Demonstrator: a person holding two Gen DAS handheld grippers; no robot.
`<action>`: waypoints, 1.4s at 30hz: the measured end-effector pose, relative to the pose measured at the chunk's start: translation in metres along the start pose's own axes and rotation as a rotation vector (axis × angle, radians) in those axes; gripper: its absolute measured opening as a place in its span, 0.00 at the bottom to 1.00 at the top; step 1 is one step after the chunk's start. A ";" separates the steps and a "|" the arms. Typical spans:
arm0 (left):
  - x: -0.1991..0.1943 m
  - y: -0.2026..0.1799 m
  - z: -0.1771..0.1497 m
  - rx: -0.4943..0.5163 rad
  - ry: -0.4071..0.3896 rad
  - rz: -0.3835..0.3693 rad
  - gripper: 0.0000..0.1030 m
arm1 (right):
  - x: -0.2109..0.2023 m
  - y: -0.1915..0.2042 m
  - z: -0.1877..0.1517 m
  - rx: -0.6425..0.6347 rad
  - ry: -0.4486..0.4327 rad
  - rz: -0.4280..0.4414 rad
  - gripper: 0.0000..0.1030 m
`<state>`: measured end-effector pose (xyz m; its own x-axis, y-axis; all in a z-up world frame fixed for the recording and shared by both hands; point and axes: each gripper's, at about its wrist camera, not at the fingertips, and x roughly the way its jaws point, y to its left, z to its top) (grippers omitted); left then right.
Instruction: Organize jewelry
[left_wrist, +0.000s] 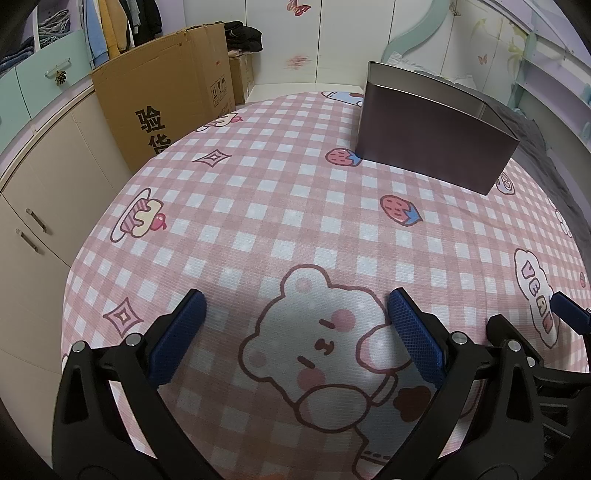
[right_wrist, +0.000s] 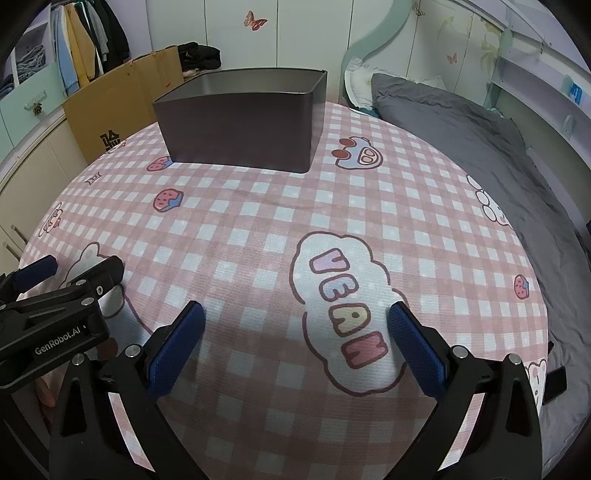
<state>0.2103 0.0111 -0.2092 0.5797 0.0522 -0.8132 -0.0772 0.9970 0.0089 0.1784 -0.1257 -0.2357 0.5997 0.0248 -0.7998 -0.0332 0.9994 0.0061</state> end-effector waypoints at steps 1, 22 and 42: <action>0.000 0.000 0.000 0.000 0.000 0.000 0.94 | 0.000 -0.001 0.000 0.001 0.000 0.001 0.93; 0.000 0.000 0.000 0.000 0.000 0.001 0.94 | 0.000 -0.002 0.000 0.000 0.000 0.002 0.93; 0.000 0.000 0.000 0.000 0.000 0.001 0.94 | 0.001 0.001 0.000 0.001 0.000 0.002 0.93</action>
<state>0.2104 0.0106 -0.2088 0.5792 0.0532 -0.8134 -0.0776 0.9969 0.0099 0.1787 -0.1248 -0.2361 0.5994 0.0268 -0.8000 -0.0339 0.9994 0.0080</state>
